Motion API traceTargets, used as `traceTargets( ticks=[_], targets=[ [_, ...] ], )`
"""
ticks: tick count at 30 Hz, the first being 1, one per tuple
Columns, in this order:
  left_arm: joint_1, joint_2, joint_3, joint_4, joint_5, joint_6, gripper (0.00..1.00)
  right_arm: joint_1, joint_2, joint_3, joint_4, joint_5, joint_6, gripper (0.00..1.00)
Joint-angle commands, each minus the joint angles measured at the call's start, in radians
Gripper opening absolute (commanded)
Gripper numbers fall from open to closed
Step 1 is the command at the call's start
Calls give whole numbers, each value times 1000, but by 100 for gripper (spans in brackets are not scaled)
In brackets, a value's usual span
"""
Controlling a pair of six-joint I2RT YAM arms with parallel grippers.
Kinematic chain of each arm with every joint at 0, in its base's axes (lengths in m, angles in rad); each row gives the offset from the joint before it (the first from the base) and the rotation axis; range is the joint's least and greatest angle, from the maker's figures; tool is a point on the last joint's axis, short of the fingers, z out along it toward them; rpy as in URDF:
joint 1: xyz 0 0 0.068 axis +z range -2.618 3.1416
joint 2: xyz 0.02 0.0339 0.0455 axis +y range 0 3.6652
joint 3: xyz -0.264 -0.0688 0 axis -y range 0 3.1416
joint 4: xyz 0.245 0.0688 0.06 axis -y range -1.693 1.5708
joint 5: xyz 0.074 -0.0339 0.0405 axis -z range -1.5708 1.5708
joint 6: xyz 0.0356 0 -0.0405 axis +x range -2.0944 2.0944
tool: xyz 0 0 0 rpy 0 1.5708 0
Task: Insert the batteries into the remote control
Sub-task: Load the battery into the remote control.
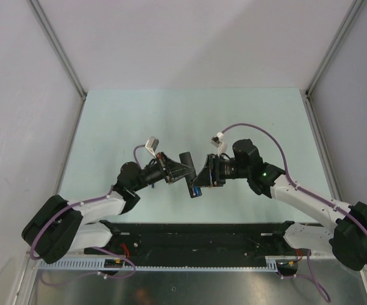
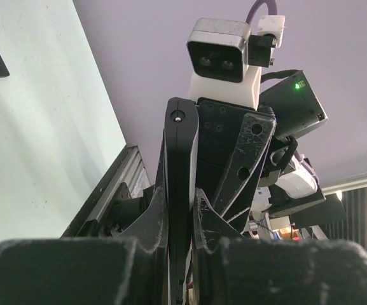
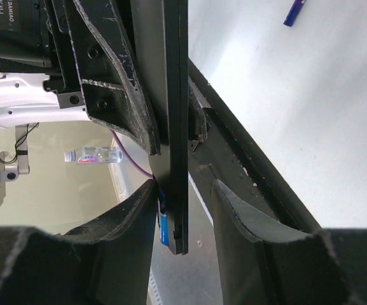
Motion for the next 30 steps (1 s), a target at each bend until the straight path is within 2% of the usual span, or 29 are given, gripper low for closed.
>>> traceTargets(
  ticks=[1, 4, 18, 22, 30],
  targets=[
    [-5, -38, 40, 32, 9, -1, 0, 4, -13, 2, 1, -32, -14, 43],
    [-5, -44, 43, 32, 9, -2, 0, 4, -17, -6, 13, -43, -6, 41],
    [-5, -52, 57, 31, 13, -8, 0, 10, -5, -35, 109, -69, 45, 16],
    [-5, -49, 63, 31, 16, -10, 0, 16, 6, -35, 115, -64, 52, 0],
    [-6, -47, 64, 31, 19, -4, 0, 21, 6, -35, 130, -61, 65, 1]
  ],
)
